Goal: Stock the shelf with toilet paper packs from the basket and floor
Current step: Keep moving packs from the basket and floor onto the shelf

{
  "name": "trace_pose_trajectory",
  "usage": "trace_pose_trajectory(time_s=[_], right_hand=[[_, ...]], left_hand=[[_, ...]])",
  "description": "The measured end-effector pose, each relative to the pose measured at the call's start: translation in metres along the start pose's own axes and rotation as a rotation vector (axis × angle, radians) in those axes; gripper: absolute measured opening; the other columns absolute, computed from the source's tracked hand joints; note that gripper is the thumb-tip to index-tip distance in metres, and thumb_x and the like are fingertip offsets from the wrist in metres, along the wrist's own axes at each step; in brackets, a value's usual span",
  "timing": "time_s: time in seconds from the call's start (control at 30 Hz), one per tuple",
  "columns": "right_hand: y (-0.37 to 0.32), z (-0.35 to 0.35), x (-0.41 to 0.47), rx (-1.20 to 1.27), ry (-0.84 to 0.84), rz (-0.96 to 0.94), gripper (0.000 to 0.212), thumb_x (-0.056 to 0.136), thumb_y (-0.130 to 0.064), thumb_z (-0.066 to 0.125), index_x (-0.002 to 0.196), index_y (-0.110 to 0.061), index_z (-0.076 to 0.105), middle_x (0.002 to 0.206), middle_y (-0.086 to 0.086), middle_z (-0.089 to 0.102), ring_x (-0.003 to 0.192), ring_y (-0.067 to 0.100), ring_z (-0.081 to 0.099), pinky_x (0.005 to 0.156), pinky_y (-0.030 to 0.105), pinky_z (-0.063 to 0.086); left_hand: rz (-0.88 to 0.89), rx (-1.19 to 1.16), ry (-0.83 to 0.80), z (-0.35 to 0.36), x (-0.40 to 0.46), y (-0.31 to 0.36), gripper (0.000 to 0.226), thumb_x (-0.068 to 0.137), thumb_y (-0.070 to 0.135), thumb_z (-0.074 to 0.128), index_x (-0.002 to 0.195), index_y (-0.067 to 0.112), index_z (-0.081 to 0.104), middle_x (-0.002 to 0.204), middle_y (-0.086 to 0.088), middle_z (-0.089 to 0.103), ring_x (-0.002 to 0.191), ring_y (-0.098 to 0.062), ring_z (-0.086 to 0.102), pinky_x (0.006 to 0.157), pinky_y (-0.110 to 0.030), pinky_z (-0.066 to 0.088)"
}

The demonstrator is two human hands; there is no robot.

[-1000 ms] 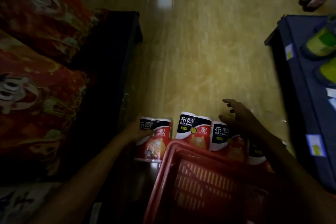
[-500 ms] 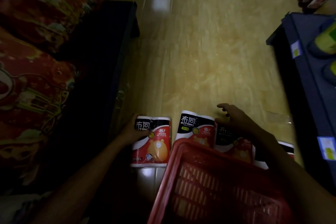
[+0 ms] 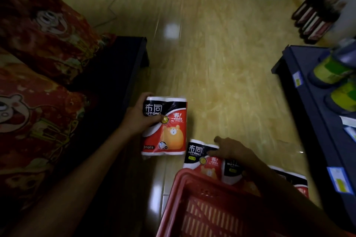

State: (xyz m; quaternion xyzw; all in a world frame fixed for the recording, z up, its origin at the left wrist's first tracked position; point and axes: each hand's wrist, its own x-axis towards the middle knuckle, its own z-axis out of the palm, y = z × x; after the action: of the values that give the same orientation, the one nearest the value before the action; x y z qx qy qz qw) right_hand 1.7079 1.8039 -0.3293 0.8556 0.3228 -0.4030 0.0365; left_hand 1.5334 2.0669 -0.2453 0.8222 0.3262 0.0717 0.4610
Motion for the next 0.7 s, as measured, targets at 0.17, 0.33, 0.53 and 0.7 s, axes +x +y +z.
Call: trace_pose_trajectory(time_s=[0.17, 0.33, 0.53, 0.7], right_hand=[[-0.001, 0.014, 0.013, -0.074, -0.031, 0.043, 0.087, 0.071, -0.082, 0.054, 0.132, -0.021, 0.046, 0.131, 0.003, 0.058, 0.116, 0.022, 0.058, 0.088, 0.031, 0.043], [-0.001, 0.022, 0.02, -0.06, 0.023, 0.038, 0.084, 0.07, -0.08, 0.058, 0.125, -0.017, 0.049, 0.127, 0.005, 0.061, 0.114, 0.026, 0.059, 0.09, 0.034, 0.044], [-0.011, 0.026, 0.017, 0.291, 0.202, -0.032, 0.069, 0.065, -0.053, 0.081, 0.113, -0.016, 0.047, 0.104, 0.009, 0.047, 0.096, 0.028, 0.056, 0.076, 0.032, 0.046], [-0.015, 0.019, 0.015, 0.474, 0.318, -0.08, 0.058, 0.065, -0.029, 0.085, 0.111, -0.019, 0.052, 0.109, 0.01, 0.04, 0.089, 0.026, 0.056, 0.066, 0.024, 0.043]], left_hand=[[0.015, -0.008, -0.005, 0.009, 0.006, -0.003, 0.076, 0.072, 0.029, 0.083, 0.135, 0.031, 0.04, 0.114, 0.007, 0.062, 0.098, -0.012, 0.06, 0.072, -0.017, 0.047], [0.013, 0.005, -0.013, 0.011, 0.009, -0.003, 0.076, 0.072, 0.03, 0.084, 0.134, 0.031, 0.041, 0.114, 0.007, 0.061, 0.1, -0.013, 0.06, 0.072, -0.018, 0.048], [0.018, -0.013, 0.006, 0.007, 0.01, -0.001, 0.071, 0.073, 0.029, 0.082, 0.132, 0.032, 0.042, 0.115, 0.006, 0.061, 0.101, -0.015, 0.06, 0.077, -0.025, 0.051], [0.012, -0.005, 0.006, 0.001, 0.008, -0.001, 0.071, 0.074, 0.029, 0.081, 0.132, 0.034, 0.041, 0.114, 0.006, 0.061, 0.098, -0.015, 0.061, 0.073, -0.024, 0.051]])
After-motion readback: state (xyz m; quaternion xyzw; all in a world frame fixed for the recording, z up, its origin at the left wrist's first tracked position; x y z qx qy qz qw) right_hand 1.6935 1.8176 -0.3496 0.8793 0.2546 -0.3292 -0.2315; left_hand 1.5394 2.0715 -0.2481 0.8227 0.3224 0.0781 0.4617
